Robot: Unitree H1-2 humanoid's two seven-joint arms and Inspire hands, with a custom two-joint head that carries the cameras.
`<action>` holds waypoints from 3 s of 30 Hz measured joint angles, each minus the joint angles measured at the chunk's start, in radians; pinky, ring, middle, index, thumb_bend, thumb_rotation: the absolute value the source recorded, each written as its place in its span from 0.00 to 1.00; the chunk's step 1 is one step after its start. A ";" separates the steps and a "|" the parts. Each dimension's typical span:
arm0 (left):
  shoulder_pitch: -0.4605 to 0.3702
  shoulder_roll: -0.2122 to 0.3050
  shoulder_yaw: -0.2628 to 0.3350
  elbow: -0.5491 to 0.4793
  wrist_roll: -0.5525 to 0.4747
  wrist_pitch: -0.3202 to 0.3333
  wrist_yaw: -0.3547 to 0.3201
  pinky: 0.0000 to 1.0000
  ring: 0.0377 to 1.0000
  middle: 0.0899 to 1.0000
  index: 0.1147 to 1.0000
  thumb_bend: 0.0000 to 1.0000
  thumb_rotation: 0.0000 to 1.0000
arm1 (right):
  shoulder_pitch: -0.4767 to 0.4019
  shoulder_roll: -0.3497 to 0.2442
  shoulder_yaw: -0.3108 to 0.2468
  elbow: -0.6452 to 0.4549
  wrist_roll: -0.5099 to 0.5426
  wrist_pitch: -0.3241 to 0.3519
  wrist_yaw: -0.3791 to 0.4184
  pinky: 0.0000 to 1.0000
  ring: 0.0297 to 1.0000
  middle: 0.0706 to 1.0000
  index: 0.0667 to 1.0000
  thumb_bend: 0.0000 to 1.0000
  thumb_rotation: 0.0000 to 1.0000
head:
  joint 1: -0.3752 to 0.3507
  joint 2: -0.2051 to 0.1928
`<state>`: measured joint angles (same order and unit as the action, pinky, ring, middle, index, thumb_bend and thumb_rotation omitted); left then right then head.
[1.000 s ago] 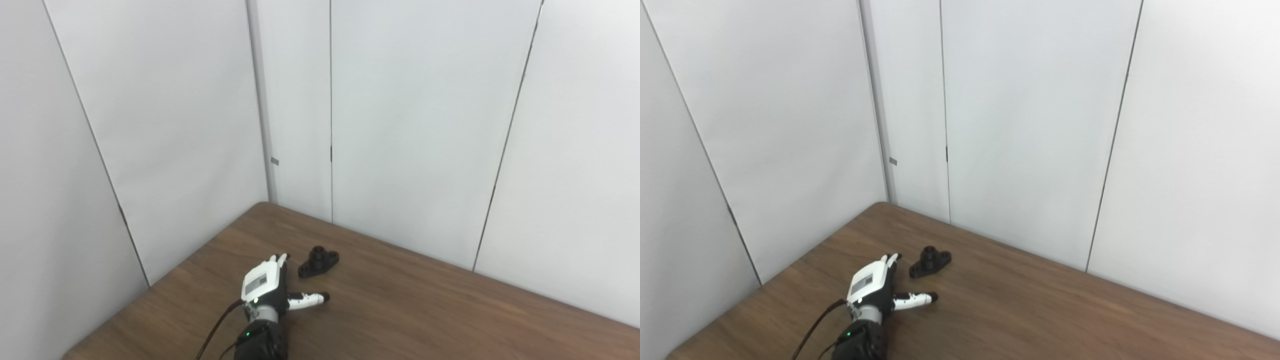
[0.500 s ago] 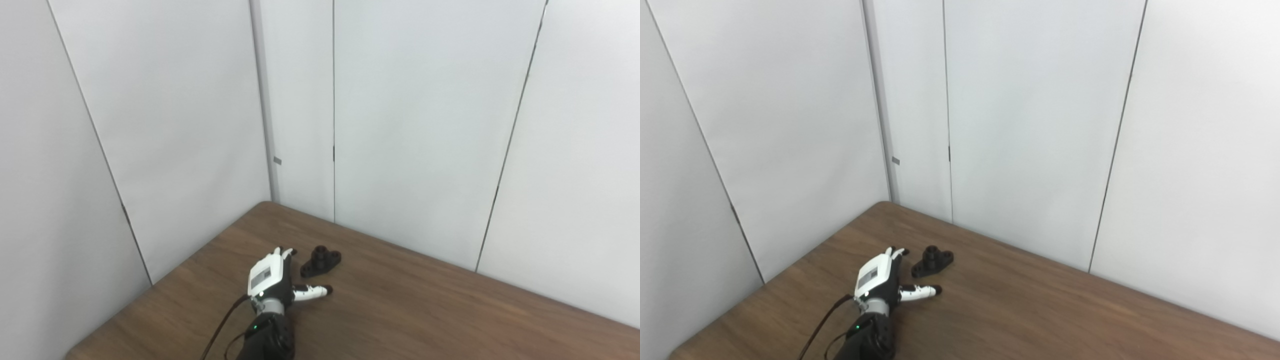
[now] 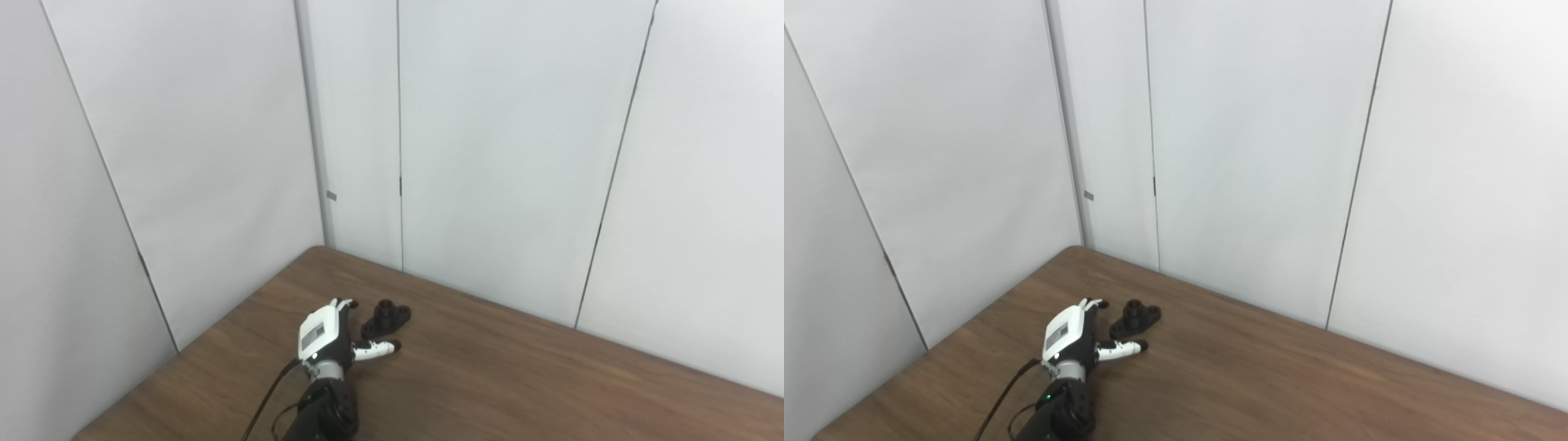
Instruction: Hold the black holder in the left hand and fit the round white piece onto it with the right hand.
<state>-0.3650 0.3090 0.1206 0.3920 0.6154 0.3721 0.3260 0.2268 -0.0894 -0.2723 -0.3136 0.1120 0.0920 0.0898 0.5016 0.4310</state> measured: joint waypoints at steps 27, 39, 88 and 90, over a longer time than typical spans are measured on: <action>-0.071 -0.008 -0.057 0.161 -0.032 -0.065 0.215 0.82 0.85 0.74 0.41 0.52 0.04 | 0.005 0.000 -0.015 -0.005 0.007 -0.002 0.010 0.81 0.96 0.97 0.96 0.32 0.00 | -0.048 0.026; -0.060 0.020 -0.110 0.112 -0.029 -0.049 0.176 0.77 0.84 0.77 0.41 0.52 0.05 | 0.005 0.001 -0.012 -0.006 -0.014 -0.002 0.009 0.80 0.94 0.97 0.95 0.33 0.00 | -0.100 0.034; 0.019 -0.067 -0.602 -0.332 0.173 -0.107 -0.330 1.00 0.93 0.89 0.42 0.52 0.05 | 0.006 0.016 0.042 -0.183 0.054 -0.020 -0.106 0.95 0.99 0.99 0.95 0.22 0.00 | -0.498 0.063; 0.023 -0.067 -0.602 -0.332 0.173 -0.128 -0.330 1.00 0.93 0.89 0.42 0.52 0.05 | 0.006 0.016 0.038 -0.189 0.022 -0.020 -0.123 0.88 0.96 0.97 0.93 0.25 0.00 | -0.537 0.058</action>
<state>-0.3416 0.2422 -0.4816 0.0599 0.7882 0.2444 -0.0043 0.2327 -0.0734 -0.2339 -0.5029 0.1343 0.0722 -0.0333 -0.0352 0.4894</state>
